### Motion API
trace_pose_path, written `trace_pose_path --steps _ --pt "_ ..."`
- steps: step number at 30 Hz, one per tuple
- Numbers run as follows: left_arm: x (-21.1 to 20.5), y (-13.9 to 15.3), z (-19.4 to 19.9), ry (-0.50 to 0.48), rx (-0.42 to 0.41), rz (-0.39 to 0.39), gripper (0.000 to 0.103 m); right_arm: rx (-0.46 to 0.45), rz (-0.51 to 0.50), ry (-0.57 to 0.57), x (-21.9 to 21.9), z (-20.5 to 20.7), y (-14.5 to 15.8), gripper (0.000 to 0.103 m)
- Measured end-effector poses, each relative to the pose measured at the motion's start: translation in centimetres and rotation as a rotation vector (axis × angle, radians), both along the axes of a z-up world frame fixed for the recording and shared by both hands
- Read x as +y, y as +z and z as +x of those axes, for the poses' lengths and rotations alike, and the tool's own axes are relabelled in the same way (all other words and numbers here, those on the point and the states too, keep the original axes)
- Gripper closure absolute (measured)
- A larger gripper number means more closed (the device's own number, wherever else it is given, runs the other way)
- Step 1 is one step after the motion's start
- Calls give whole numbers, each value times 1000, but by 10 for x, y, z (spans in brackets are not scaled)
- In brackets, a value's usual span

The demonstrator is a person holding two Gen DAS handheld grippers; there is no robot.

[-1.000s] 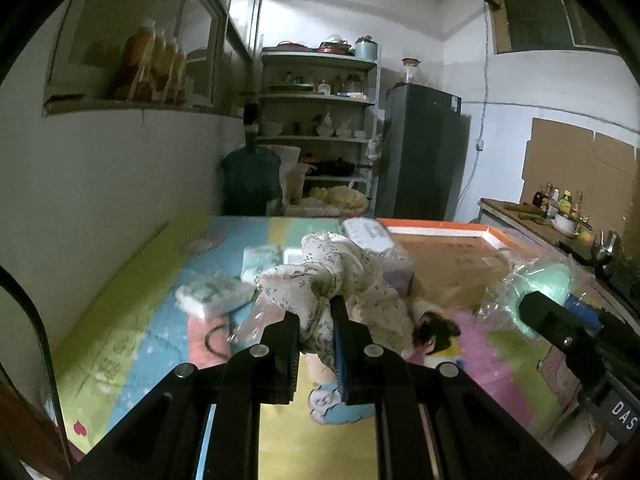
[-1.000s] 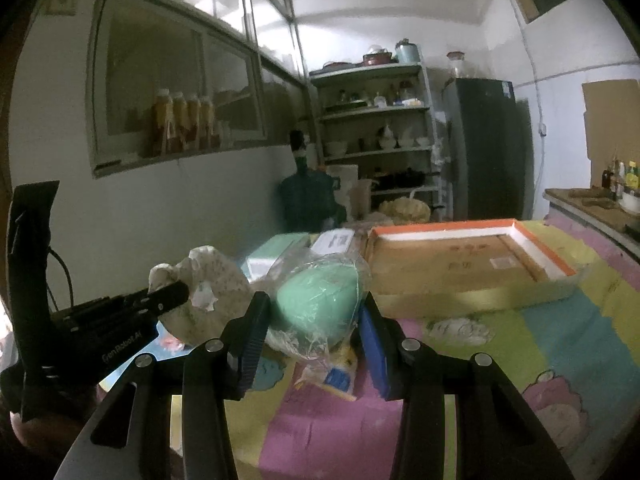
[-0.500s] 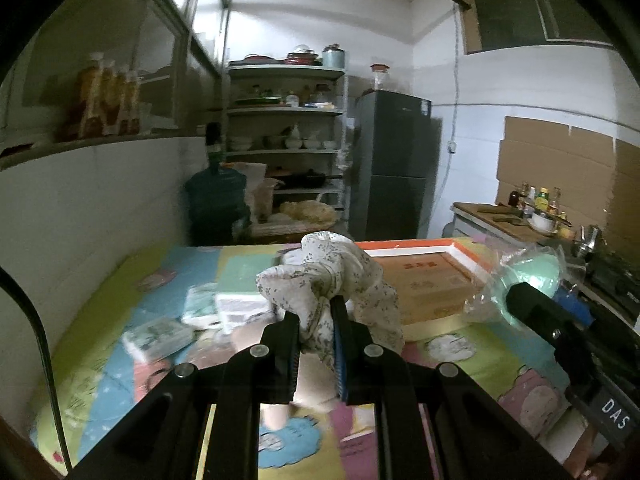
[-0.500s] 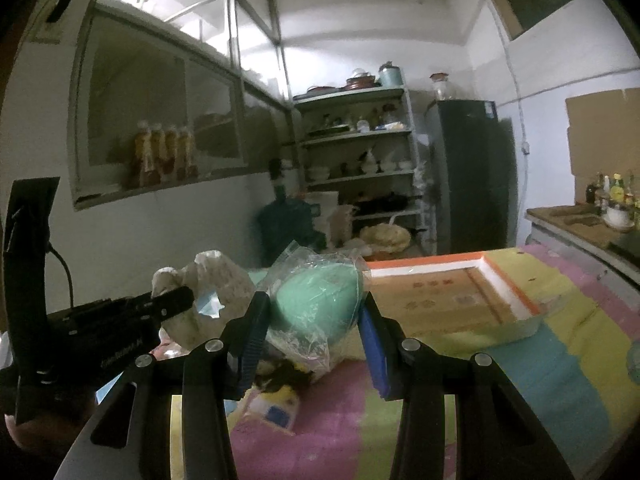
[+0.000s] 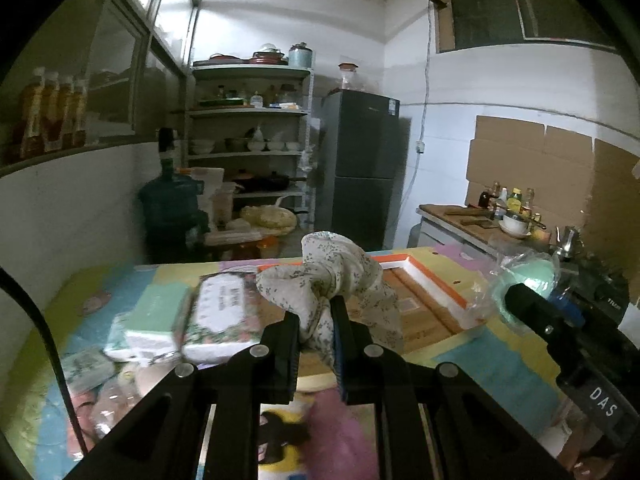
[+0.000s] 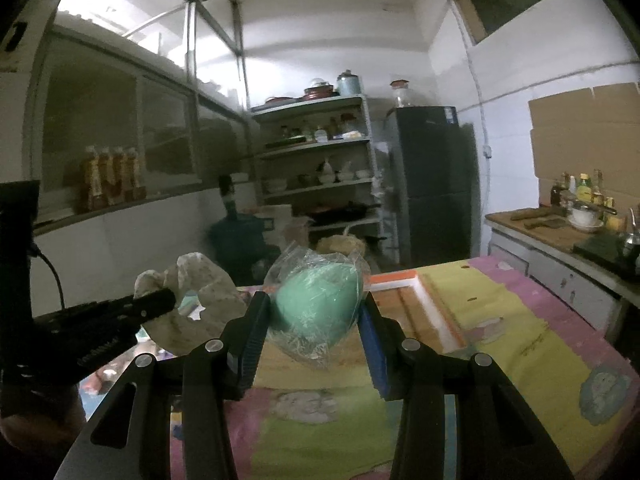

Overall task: Organize soft objects
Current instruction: 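Lift and carry both held items over the orange-rimmed cardboard box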

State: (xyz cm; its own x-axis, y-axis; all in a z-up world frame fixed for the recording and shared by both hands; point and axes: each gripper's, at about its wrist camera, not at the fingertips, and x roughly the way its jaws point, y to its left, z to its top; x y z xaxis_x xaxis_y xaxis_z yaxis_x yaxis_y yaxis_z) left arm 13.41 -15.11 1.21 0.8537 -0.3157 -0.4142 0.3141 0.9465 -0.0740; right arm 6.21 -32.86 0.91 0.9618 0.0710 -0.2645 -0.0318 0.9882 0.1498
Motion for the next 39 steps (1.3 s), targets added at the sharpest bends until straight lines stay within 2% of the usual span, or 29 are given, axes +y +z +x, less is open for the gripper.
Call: trace_pose_path --steps 11,21,26,39 --pt "-50 -10 41 -22 62 -41 88 45 -29 -25 -56 35 1 57" --pt "-85 -37 84 7 144 -45 89 124 -23 -1 -97 84 -14 57" --pt "-93 -50 98 20 178 -30 89 173 0 23 -108 106 -30 57" --pt "-106 -81 128 41 289 19 89 305 -1 78 -107 149 -61 57"
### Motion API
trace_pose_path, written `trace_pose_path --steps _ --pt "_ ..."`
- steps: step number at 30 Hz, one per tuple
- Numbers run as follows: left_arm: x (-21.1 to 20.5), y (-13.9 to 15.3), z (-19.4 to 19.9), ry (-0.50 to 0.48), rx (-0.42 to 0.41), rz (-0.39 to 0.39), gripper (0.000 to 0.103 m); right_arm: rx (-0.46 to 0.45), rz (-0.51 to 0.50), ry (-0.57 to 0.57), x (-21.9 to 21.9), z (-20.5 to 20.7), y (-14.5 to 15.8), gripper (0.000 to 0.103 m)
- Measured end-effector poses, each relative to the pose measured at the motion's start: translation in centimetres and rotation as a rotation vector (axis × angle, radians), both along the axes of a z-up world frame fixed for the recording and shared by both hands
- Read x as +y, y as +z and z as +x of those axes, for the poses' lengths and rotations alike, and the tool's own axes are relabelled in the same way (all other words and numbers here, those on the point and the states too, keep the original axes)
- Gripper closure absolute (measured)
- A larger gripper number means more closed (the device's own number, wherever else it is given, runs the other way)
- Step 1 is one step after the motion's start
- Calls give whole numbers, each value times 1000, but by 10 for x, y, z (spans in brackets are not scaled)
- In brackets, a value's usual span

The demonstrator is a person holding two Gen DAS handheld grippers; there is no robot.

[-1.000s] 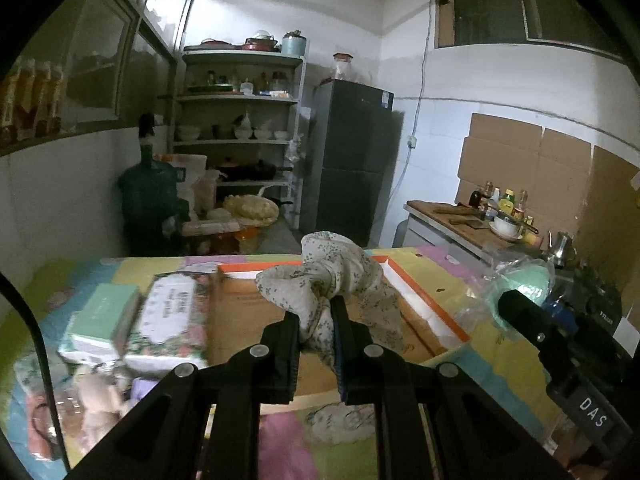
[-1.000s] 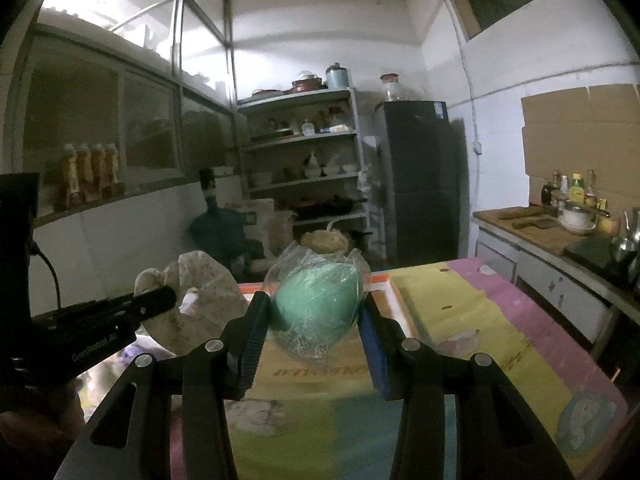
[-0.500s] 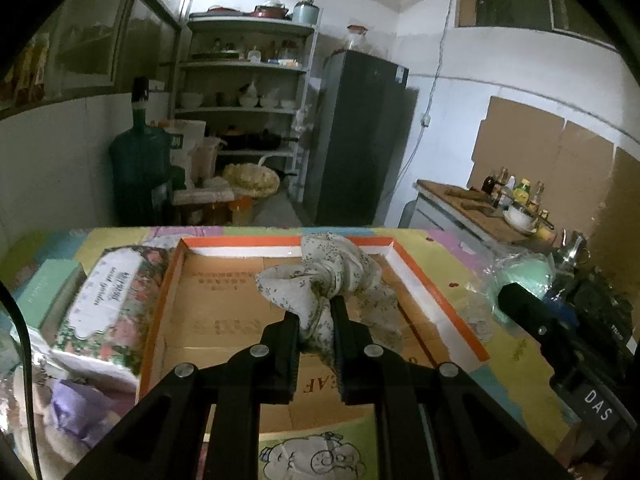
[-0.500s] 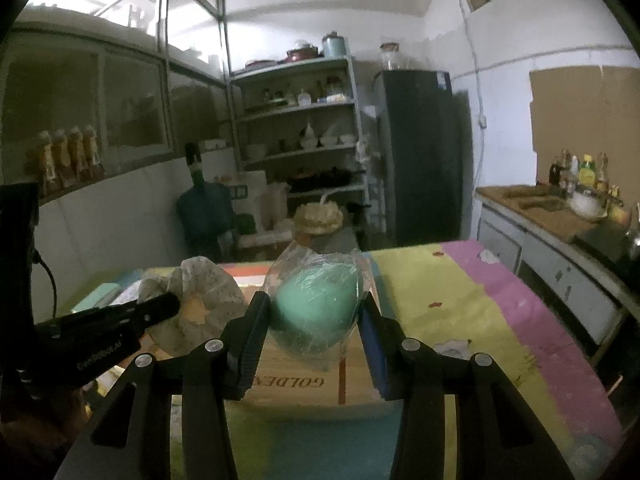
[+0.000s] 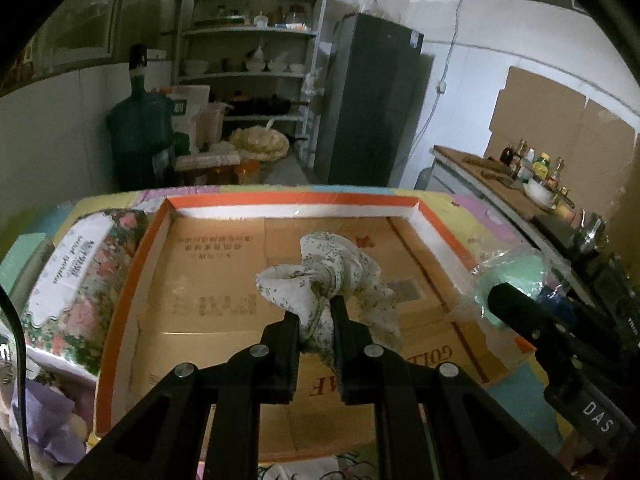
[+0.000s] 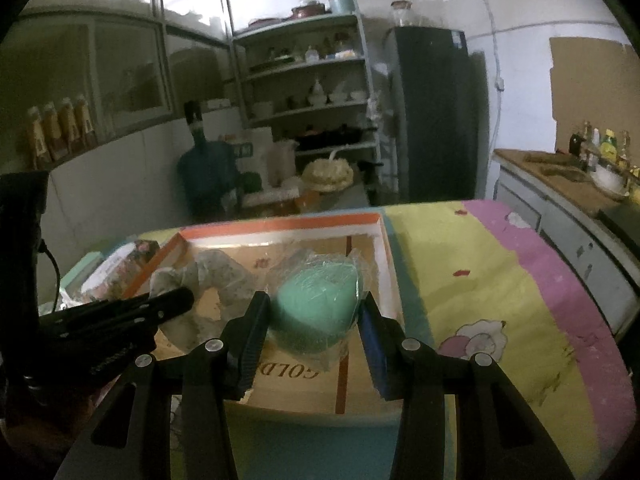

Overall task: Organize soft objects
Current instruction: 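Lift and carry both held items over the orange-rimmed cardboard box, then lower both items into the box and open both grippers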

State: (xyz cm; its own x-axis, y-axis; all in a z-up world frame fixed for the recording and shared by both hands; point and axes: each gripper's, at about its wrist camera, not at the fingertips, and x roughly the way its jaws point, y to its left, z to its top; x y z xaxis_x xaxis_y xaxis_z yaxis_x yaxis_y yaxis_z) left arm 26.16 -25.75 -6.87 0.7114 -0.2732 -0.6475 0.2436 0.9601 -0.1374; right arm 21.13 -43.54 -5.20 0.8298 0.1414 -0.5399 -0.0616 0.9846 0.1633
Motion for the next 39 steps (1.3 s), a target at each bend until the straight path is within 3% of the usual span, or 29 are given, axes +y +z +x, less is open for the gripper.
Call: trace_pose_path --steps 17,23,29,34,39 --pt "-4 -23 18 -6 116 1 86 150 6 39 3 25 -24 57" --pt "0 -21 16 17 105 -7 58 171 19 39 1 28 -27 56" --pt "-2 -16 12 30 84 8 49 173 22 35 1 29 -27 54" --pt "0 -8 7 39 54 24 37 162 19 24 1 27 -26 41" --pt "3 0 2 43 29 28 31 138 18 15 0 22 -22 40"
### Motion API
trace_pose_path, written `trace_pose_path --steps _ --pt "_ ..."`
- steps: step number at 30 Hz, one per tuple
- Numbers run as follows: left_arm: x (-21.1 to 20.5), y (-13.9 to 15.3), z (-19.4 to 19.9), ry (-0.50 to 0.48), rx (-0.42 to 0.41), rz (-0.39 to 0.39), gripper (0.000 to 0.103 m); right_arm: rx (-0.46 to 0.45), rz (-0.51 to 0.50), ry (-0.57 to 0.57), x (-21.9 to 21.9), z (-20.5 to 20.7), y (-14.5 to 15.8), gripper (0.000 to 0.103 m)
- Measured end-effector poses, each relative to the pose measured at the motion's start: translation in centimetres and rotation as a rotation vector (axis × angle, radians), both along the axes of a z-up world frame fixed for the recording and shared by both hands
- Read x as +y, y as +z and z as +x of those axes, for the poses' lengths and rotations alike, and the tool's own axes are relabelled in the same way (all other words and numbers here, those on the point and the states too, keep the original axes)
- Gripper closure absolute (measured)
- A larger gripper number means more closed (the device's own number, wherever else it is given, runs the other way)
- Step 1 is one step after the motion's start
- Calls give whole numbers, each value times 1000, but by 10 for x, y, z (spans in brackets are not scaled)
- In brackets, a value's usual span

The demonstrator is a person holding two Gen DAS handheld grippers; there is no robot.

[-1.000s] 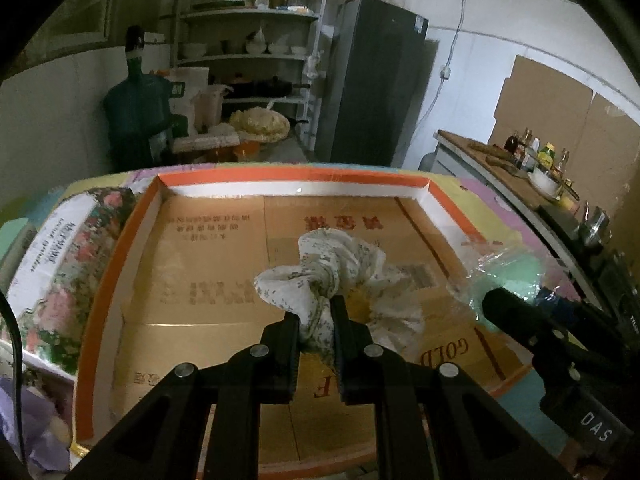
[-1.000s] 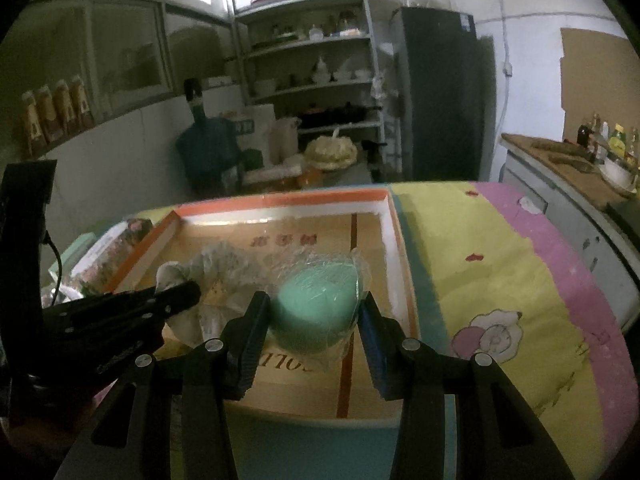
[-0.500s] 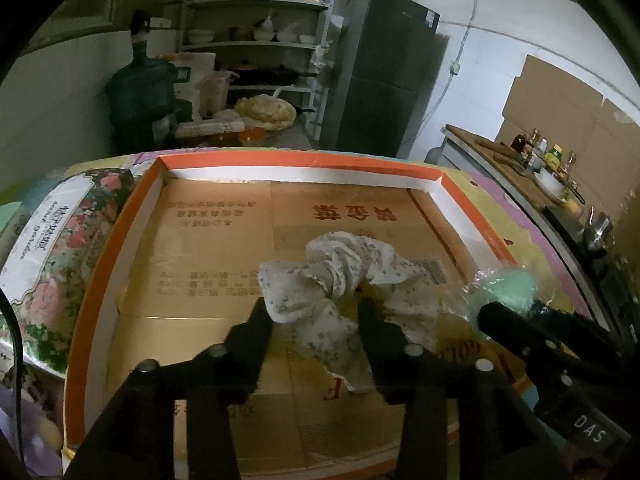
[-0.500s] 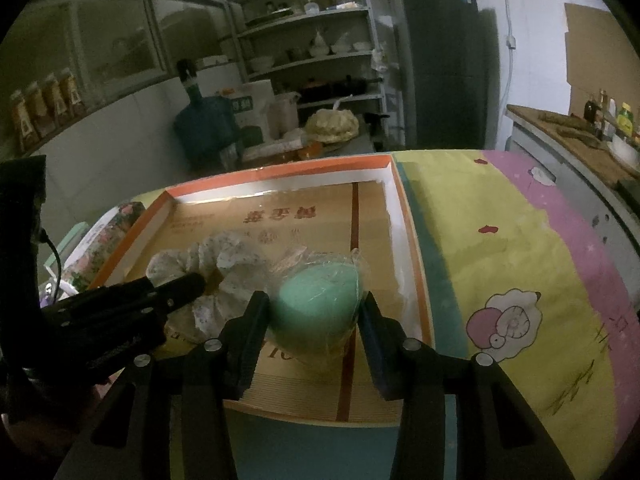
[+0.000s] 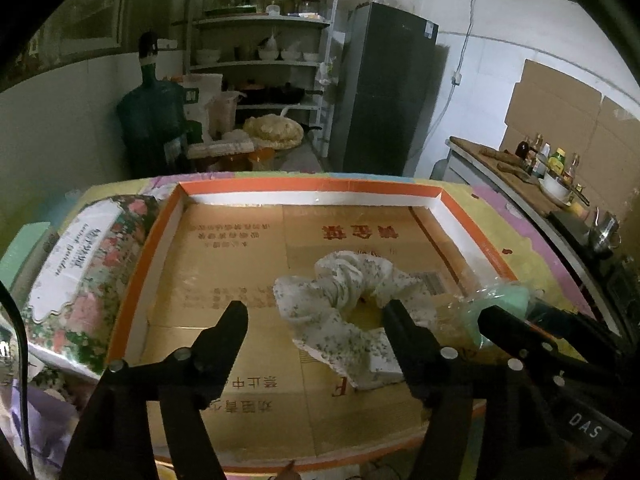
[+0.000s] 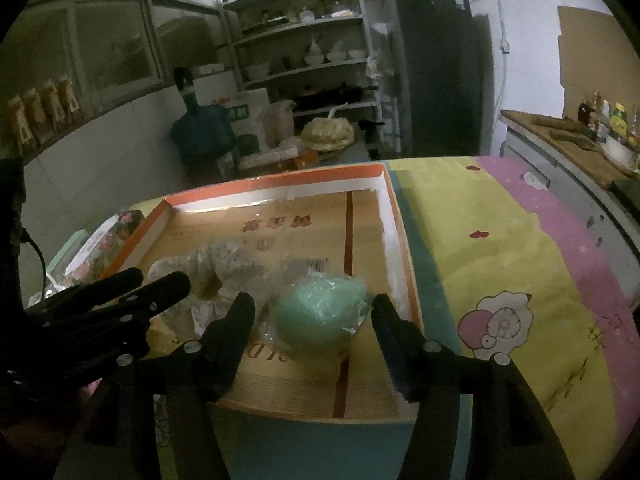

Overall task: Organize soft objects
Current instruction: 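Lower both items into the box and open both grippers, then withdraw both grippers from the box back toward the pile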

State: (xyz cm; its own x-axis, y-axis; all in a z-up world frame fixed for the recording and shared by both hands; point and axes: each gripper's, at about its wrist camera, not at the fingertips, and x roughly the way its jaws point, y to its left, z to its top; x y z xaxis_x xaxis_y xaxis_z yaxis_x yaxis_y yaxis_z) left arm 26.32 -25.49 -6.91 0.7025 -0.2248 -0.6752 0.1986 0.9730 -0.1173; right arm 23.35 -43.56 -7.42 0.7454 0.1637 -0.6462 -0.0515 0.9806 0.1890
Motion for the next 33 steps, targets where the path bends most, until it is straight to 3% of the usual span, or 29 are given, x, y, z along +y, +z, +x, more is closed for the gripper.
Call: trace_pose_path --steps 11,16,33 --pt "7 20 -15 -10 -69 2 28 -72 -6 -21 5 -20 19 35" --pt "14 32 -27 -14 -115 -6 20 -97 -11 -21 11 -30 30 35" --pt "65 68 -75 8 -235 -9 18 -195 -17 17 64 -73 69 34"
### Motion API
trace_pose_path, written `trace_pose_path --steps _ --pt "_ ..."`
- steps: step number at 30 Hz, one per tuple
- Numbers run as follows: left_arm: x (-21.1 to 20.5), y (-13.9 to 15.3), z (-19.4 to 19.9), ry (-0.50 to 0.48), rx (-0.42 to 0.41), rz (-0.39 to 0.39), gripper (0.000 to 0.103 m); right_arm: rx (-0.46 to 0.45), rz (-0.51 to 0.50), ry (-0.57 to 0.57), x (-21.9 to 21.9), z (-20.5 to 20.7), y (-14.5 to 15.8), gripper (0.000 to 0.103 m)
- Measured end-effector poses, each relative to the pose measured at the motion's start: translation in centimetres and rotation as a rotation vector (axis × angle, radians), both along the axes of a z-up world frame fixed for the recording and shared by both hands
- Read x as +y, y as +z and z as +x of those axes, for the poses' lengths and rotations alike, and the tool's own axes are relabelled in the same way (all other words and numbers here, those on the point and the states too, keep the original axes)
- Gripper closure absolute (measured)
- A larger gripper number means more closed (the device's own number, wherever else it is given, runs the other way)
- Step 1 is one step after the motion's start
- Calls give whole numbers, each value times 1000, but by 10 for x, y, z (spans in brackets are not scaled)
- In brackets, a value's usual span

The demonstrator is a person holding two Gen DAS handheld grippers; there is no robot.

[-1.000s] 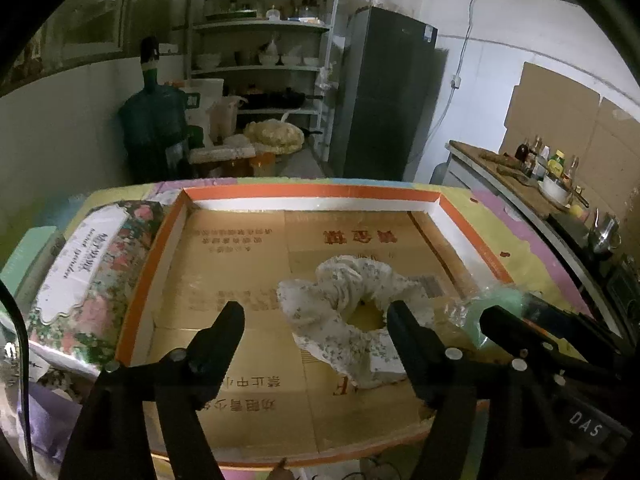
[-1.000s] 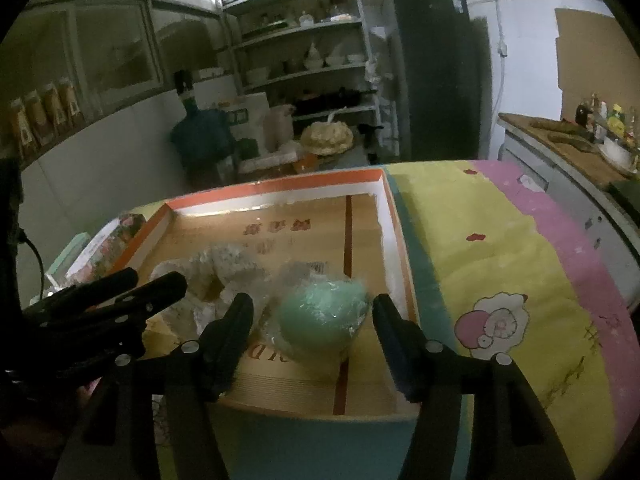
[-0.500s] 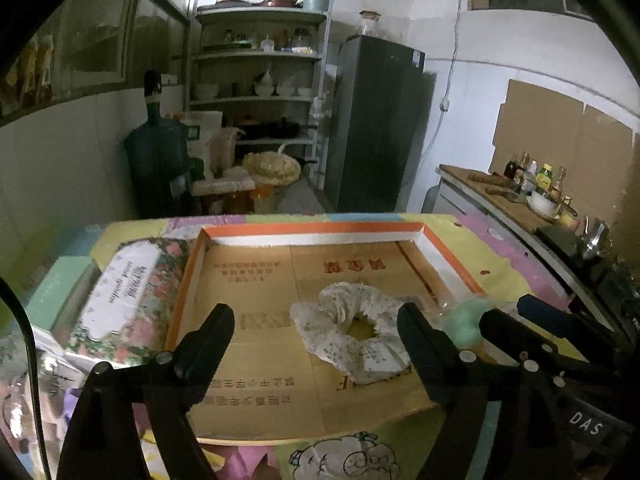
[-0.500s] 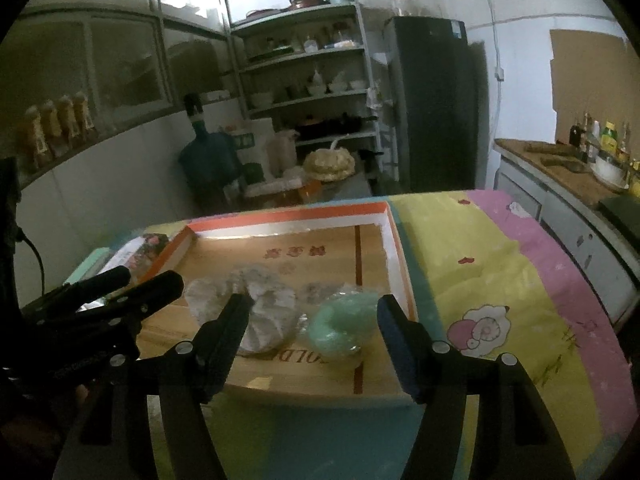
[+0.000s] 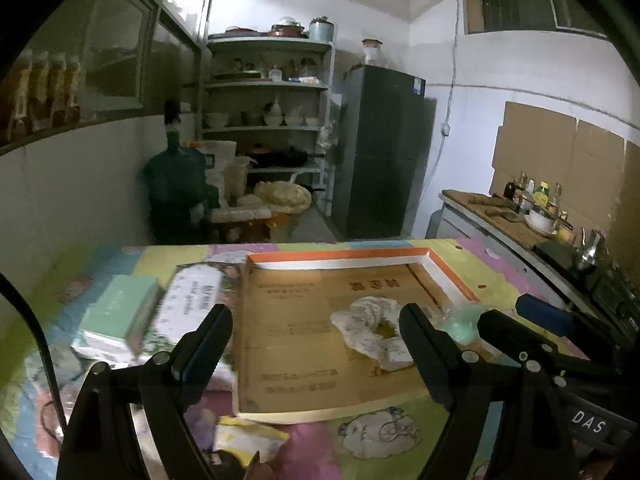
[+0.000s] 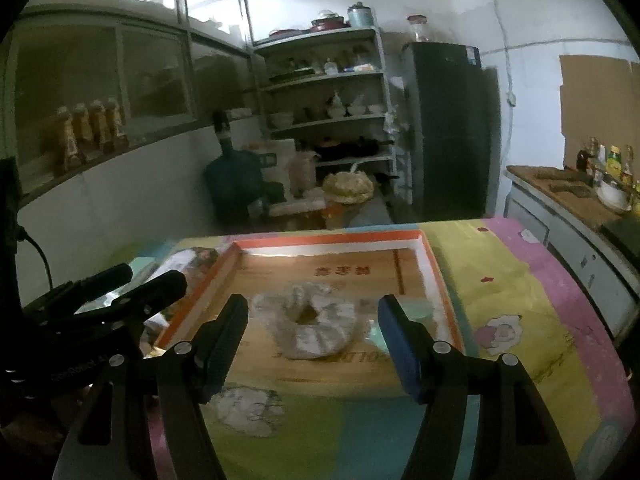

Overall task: Organize soft objects
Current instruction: 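Withdraw both grippers from the box back toward the pile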

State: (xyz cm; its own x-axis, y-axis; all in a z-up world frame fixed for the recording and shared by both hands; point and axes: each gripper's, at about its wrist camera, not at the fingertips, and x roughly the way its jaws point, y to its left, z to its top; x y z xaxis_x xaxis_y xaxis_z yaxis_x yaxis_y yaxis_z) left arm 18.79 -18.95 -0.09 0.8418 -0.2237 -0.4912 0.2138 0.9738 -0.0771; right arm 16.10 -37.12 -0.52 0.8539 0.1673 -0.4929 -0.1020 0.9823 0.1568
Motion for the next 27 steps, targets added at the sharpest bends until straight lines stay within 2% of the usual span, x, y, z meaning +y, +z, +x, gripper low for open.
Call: trace_pose_path --steps 14,27 --pt "53 16 -46 47 -71 32 18 -62 3 31 57 -38 18 34" --pt "95 19 -72 93 -87 37 18 -94 -4 68 103 -62 26 33"
